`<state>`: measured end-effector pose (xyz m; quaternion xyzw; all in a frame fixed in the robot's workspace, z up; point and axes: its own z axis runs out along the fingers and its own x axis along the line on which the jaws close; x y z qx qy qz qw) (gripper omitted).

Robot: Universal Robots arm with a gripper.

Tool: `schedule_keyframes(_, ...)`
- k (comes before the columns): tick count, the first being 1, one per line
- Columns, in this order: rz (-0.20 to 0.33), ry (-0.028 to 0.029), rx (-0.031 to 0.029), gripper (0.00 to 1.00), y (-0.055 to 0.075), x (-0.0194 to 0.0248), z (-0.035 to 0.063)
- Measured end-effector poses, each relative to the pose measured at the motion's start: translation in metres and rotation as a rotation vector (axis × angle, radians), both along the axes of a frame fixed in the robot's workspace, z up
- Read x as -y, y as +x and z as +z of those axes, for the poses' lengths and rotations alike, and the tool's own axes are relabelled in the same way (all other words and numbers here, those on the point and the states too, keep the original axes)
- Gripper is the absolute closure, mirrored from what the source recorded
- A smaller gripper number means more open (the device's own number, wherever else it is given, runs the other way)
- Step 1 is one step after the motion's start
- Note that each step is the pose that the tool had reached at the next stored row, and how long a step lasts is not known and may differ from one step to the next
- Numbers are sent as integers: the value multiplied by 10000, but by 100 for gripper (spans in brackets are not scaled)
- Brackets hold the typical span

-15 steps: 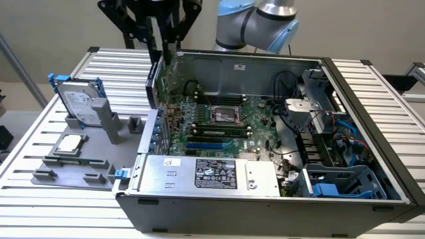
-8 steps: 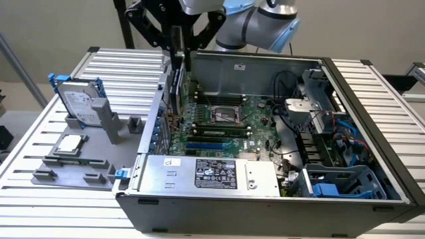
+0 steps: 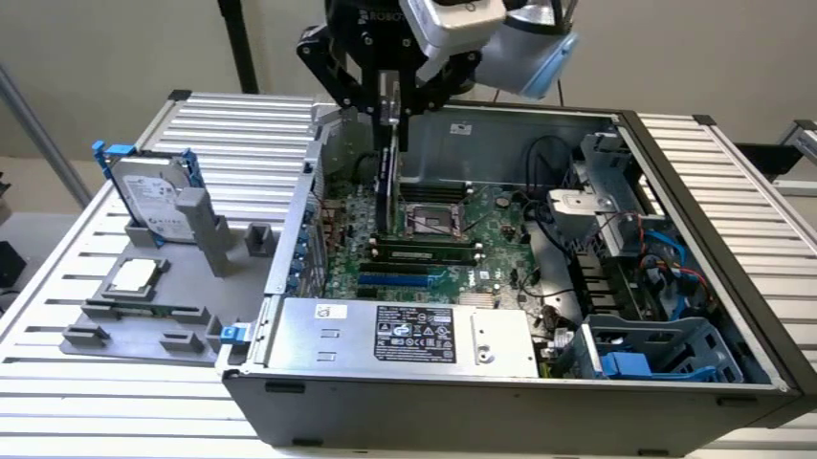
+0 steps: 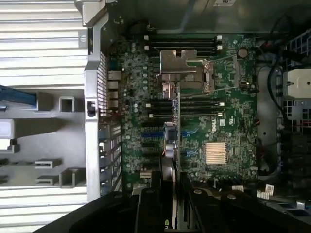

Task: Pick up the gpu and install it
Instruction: 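Pick up the gpu and move the gpu toward the slot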

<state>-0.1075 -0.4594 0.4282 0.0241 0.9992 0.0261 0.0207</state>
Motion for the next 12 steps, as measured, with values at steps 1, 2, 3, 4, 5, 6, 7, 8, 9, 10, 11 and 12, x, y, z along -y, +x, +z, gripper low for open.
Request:
schedule_keyframes(1,4,1,0,100,39,-4,-18)
schedule_keyframes(2,8,1,1,100,77,-9,-37)
schedule_keyframes(3,13,-1,0,100,113,-15,-55)
schedule_keyframes(4,19,0,0,100,146,-21,-73)
schedule_keyframes(5,25,0,0,100,177,-28,-91)
schedule_keyframes(6,31,0,0,100,207,-35,-110)
schedule_keyframes(7,37,-1,0,100,232,-44,-127)
schedule_keyframes(8,44,0,0,100,256,-53,-146)
schedule_keyframes(9,51,0,0,100,279,-63,-164)
schedule_keyframes(10,60,0,0,100,299,-72,-181)
schedule_keyframes(11,70,0,0,100,318,-82,-200)
schedule_keyframes(12,82,-1,0,100,335,-91,-218)
